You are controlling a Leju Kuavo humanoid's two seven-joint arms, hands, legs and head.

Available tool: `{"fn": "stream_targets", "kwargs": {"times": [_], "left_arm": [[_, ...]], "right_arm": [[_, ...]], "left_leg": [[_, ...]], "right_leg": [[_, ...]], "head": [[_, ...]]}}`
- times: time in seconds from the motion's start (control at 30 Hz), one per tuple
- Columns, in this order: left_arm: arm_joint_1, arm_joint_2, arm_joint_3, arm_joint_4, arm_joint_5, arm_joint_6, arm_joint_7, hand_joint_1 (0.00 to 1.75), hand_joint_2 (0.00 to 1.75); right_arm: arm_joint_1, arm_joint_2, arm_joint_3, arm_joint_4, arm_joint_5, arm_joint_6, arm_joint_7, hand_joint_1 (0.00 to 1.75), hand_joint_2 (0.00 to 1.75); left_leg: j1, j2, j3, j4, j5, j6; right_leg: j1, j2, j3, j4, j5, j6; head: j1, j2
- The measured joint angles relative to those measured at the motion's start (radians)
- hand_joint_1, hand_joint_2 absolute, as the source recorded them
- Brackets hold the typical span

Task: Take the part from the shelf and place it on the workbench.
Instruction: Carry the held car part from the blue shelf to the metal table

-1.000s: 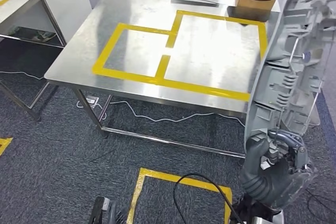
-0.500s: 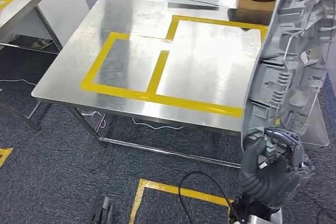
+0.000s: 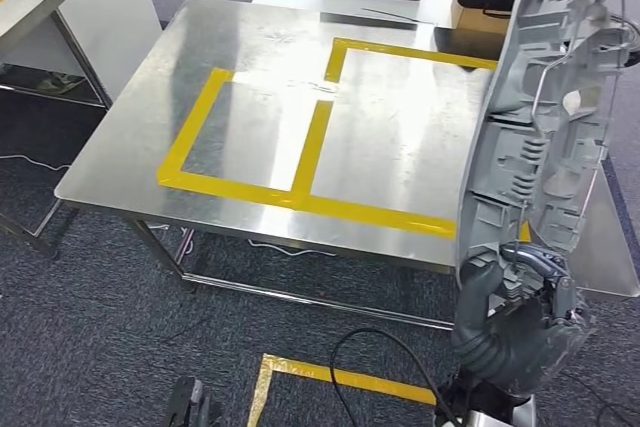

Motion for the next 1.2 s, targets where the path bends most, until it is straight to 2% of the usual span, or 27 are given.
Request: {"fn": "stream_targets", "kwargs": {"times": [0.03, 0.07, 0.1, 0.13, 0.2, 0.23, 0.27, 0.33, 0.4, 0.47, 0.53, 0.57, 0.6, 0.63, 0.7, 0.73, 0.77, 0.83, 0.93, 0.97, 1.0, 1.07, 1.1, 1.13, 1.17, 1.2], "left_arm": [[0.000, 0.000, 0.000, 0.000, 0.000, -0.011, -0.005, 0.00, 1.75], [0.001, 0.001, 0.000, 0.000, 0.002, -0.033, -0.011, 0.00, 1.75], [0.002, 0.001, 0.000, 0.000, 0.004, -0.062, -0.017, 0.00, 1.75], [0.002, 0.002, 0.000, 0.000, 0.007, -0.091, -0.021, 0.00, 1.75], [0.002, 0.002, 0.000, 0.000, 0.010, -0.122, -0.023, 0.00, 1.75], [0.002, 0.002, 0.000, 0.000, 0.009, -0.119, -0.023, 0.00, 1.75], [0.001, 0.002, 0.000, 0.000, 0.008, -0.108, -0.023, 0.00, 1.75], [-0.002, 0.002, 0.000, 0.000, 0.002, -0.068, -0.014, 0.00, 1.75], [-0.004, 0.001, 0.000, 0.000, -0.003, -0.032, -0.004, 0.00, 1.75], [-0.007, 0.001, 0.000, 0.000, -0.006, -0.018, -0.001, 0.00, 1.75], [-0.008, 0.002, 0.000, 0.000, -0.008, -0.012, 0.000, 0.00, 1.75], [-0.007, 0.002, 0.000, 0.000, -0.008, -0.010, 0.000, 0.00, 1.75], [-0.006, 0.002, 0.000, 0.000, -0.009, -0.008, 0.000, 0.00, 1.75], [-0.005, 0.002, 0.000, 0.000, -0.010, -0.006, 0.001, 0.00, 1.75], [-0.005, 0.002, 0.000, 0.000, -0.010, -0.002, 0.001, 0.00, 1.75], [-0.005, 0.002, 0.000, 0.000, -0.010, 0.000, 0.001, 0.00, 1.75], [-0.006, 0.002, 0.000, 0.000, -0.010, 0.001, 0.001, 0.00, 1.75], [-0.008, 0.002, -0.001, 0.000, -0.010, 0.002, 0.002, 0.00, 1.75], [-0.007, 0.000, 0.000, 0.000, -0.010, 0.002, 0.002, 0.00, 1.75], [-0.008, 0.000, 0.000, 0.000, -0.011, 0.003, 0.002, 0.00, 1.75], [-0.009, -0.001, 0.000, 0.000, -0.011, 0.003, 0.003, 0.00, 1.75], [-0.009, -0.001, 0.000, 0.000, -0.012, 0.003, 0.003, 0.00, 1.75], [-0.009, -0.001, 0.000, 0.000, -0.012, 0.003, 0.003, 0.00, 1.75], [-0.008, -0.001, 0.000, 0.000, -0.012, 0.003, 0.003, 0.00, 1.75], [-0.008, -0.002, 0.000, 0.000, -0.012, 0.003, 0.004, 0.00, 1.75], [-0.008, -0.002, 0.000, 0.000, -0.012, 0.003, 0.004, 0.00, 1.75]], "right_arm": [[0.000, 0.000, 0.000, 0.000, 0.000, 0.000, -0.001, 1.75, 1.75], [0.000, 0.000, 0.000, 0.000, -0.001, 0.000, -0.001, 1.75, 1.75], [0.000, 0.000, 0.000, 0.000, -0.002, 0.000, -0.002, 1.75, 1.75], [0.000, 0.000, 0.000, 0.000, -0.003, 0.000, -0.002, 1.75, 1.75], [0.000, 0.000, 0.000, 0.000, -0.005, 0.000, -0.002, 1.75, 1.75], [0.000, 0.000, 0.000, 0.000, -0.005, 0.000, -0.003, 1.75, 1.75], [0.000, 0.000, 0.000, 0.001, -0.005, 0.000, -0.004, 1.75, 1.75], [0.000, 0.000, 0.000, 0.001, -0.004, 0.000, -0.005, 1.75, 1.75], [0.000, 0.001, 0.000, 0.000, -0.003, 0.000, -0.003, 1.75, 1.75], [0.000, 0.001, 0.000, -0.001, -0.001, 0.000, -0.002, 1.75, 1.75], [0.000, 0.001, 0.000, -0.001, 0.000, 0.000, -0.001, 1.75, 1.75], [0.000, 0.001, 0.000, -0.001, 0.001, 0.000, -0.002, 1.75, 1.75], [0.001, 0.001, 0.000, -0.001, 0.001, 0.000, -0.002, 1.75, 1.75], [0.001, 0.001, 0.000, 0.000, 0.001, 0.000, -0.001, 1.75, 1.75], [0.001, 0.001, 0.000, 0.000, 0.001, 0.000, 0.000, 1.75, 1.75], [0.001, 0.001, 0.000, 0.000, 0.001, 0.000, 0.000, 1.75, 1.75], [0.001, 0.001, 0.000, -0.001, 0.002, 0.000, 0.000, 1.75, 1.75], [0.001, 0.001, 0.000, -0.001, 0.004, 0.000, -0.001, 1.75, 1.75], [0.001, 0.001, -0.001, -0.002, 0.005, 0.000, 0.001, 1.75, 1.75], [0.001, 0.001, -0.001, -0.002, 0.006, 0.000, 0.001, 1.75, 1.75], [0.001, 0.001, -0.001, -0.002, 0.007, 0.000, 0.001, 1.75, 1.75], [0.001, 0.001, -0.003, -0.002, 0.008, 0.000, 0.000, 1.75, 1.75], [0.002, 0.001, -0.005, -0.002, 0.009, 0.000, 0.000, 1.75, 1.75], [0.003, 0.001, -0.007, -0.002, 0.009, 0.000, -0.002, 1.75, 1.75], [0.003, 0.001, -0.009, -0.002, 0.008, 0.000, -0.002, 1.75, 1.75], [0.004, 0.001, -0.011, -0.002, 0.006, 0.000, -0.002, 1.75, 1.75]], "left_leg": [[-0.001, -0.001, 0.004, 0.000, -0.007, 0.003], [-0.003, -0.002, 0.011, -0.001, -0.015, 0.005], [-0.004, -0.003, 0.021, -0.001, -0.024, 0.007], [-0.004, -0.005, 0.034, -0.001, -0.034, 0.006], [-0.004, -0.006, 0.066, -0.002, -0.052, 0.002], [-0.006, -0.006, 0.078, -0.002, -0.058, -0.004], [-0.006, -0.005, 0.083, -0.002, -0.062, -0.009], [-0.008, -0.003, 0.081, -0.004, -0.060, -0.022], [-0.008, 0.000, 0.078, -0.005, -0.067, -0.033], [-0.008, 0.002, 0.047, 0.054, -0.096, -0.042], [-0.009, 0.003, -0.034, 0.182, -0.138, -0.045], [-0.009, 0.003, -0.075, 0.238, -0.148, -0.046], [-0.009, 0.003, -0.104, 0.267, -0.138, -0.045], [-0.010, 0.003, -0.116, 0.261, -0.107, -0.043], [-0.012, 0.003, -0.095, 0.161, -0.006, -0.034], [-0.014, 0.003, -0.075, 0.102, 0.031, -0.030], [-0.016, 0.003, -0.057, 0.054, 0.048, -0.025], [-0.018, 0.002, -0.040, 0.014, 0.041, -0.018], [-0.012, 0.001, -0.031, 0.002, 0.033, -0.004], [-0.010, 0.001, -0.028, 0.000, 0.032, 0.000], [-0.009, 0.002, -0.025, 0.000, 0.030, 0.004], [-0.009, 0.002, -0.021, 0.000, 0.025, 0.008], [-0.008, 0.002, -0.018, 0.000, 0.021, 0.008], [-0.008, 0.000, -0.012, 0.000, 0.017, 0.007], [-0.007, -0.001, -0.004, 0.000, 0.013, 0.005], [-0.005, -0.003, 0.005, 0.000, 0.007, 0.001]], "right_leg": [[0.000, 0.000, -0.039, 0.072, -0.021, 0.000], [0.001, 0.000, -0.069, 0.119, -0.025, -0.001], [0.001, 0.000, -0.082, 0.130, -0.006, -0.003], [0.001, 0.000, -0.075, 0.100, 0.034, -0.006], [0.002, -0.001, -0.026, -0.025, 0.126, -0.011], [0.005, -0.001, 0.000, -0.080, 0.151, -0.013], [0.007, -0.002, 0.020, -0.119, 0.153, -0.016], [0.012, 0.000, 0.031, -0.145, 0.131, -0.022], [0.009, 0.002, 0.036, -0.157, 0.121, -0.032], [0.006, -0.001, 0.050, -0.169, 0.116, -0.042], [0.007, -0.003, 0.059, -0.173, 0.110, -0.050], [0.008, -0.002, 0.063, -0.173, 0.106, -0.053], [0.009, 0.000, 0.068, -0.173, 0.101, -0.055], [0.010, 0.002, 0.076, -0.173, 0.095, -0.055], [0.010, 0.005, 0.095, -0.173, 0.082, -0.052], [0.013, 0.006, 0.103, -0.172, 0.075, -0.047], [0.015, 0.006, 0.107, -0.171, 0.068, -0.042], [0.019, 0.006, 0.109, -0.174, 0.061, -0.031], [0.017, 0.002, 0.106, -0.164, 0.045, -0.015], [0.017, 0.001, 0.088, -0.127, 0.025, -0.010], [0.016, 0.000, 0.057, -0.068, -0.001, -0.005], [0.014, 0.000, -0.024, 0.071, -0.048, 0.000], [0.013, 0.000, -0.052, 0.109, -0.048, 0.002], [0.012, -0.001, -0.061, 0.109, -0.027, 0.002], [0.010, -0.001, -0.049, 0.067, 0.013, 0.003], [0.009, -0.002, -0.024, -0.002, 0.061, 0.003]], "head": [[0.001, 0.000], [0.001, 0.000], [0.001, 0.000], [0.001, 0.000], [0.001, 0.000], [0.002, 0.000], [0.003, 0.000], [0.003, 0.000], [-0.001, 0.000], [-0.004, 0.000], [-0.008, 0.000], [-0.008, 0.000], [-0.008, 0.000], [-0.008, 0.000], [-0.009, 0.000], [-0.009, 0.000], [-0.009, 0.000], [-0.008, 0.000], [-0.006, 0.000], [-0.004, 0.000], [-0.002, 0.000], [0.000, 0.000], [0.000, 0.000], [0.000, 0.000], [0.000, 0.000], [0.001, 0.000]]}}
